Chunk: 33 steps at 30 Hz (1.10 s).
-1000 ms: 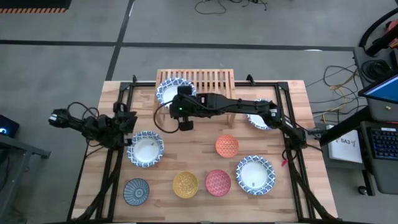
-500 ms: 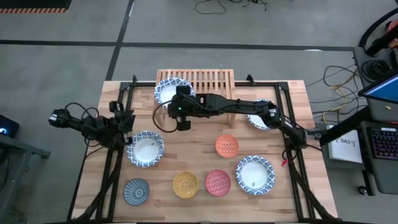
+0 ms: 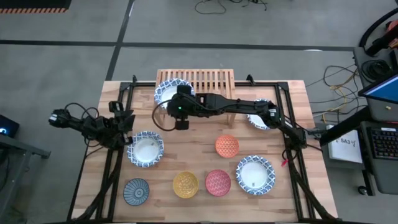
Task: Place and stack bowls onto a shelf
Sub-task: Put the white patterned bowl on the shelf
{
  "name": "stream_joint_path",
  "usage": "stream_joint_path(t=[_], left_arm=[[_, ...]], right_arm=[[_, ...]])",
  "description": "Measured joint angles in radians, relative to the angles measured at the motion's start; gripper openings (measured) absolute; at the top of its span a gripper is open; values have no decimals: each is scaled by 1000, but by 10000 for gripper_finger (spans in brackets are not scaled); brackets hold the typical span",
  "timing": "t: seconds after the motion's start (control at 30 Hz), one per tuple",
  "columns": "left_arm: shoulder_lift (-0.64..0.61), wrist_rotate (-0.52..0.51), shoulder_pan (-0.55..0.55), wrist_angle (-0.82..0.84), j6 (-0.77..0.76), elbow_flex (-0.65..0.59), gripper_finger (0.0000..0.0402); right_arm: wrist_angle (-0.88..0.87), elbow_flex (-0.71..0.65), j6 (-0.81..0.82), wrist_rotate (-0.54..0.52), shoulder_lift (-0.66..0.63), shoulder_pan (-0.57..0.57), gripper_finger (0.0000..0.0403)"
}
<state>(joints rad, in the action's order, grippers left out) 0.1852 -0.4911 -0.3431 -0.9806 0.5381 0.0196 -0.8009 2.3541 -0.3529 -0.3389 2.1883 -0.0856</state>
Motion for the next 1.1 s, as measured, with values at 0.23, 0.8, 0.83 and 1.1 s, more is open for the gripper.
stream_joint_path(t=[0.23,0.8,0.83,1.1], left_arm=[[0,0,0,0,0,0,75],[0,0,0,-3,0,0,75],[0,0,0,-3,0,0,75],[0,-17,0,-3,0,0,75]], right_arm=[[0,1,66,0,0,2,176],[5,1,81,-1,-17,7,208],[5,1,81,-1,-22,10,208],[-44,2,93,44,-74,37,207]])
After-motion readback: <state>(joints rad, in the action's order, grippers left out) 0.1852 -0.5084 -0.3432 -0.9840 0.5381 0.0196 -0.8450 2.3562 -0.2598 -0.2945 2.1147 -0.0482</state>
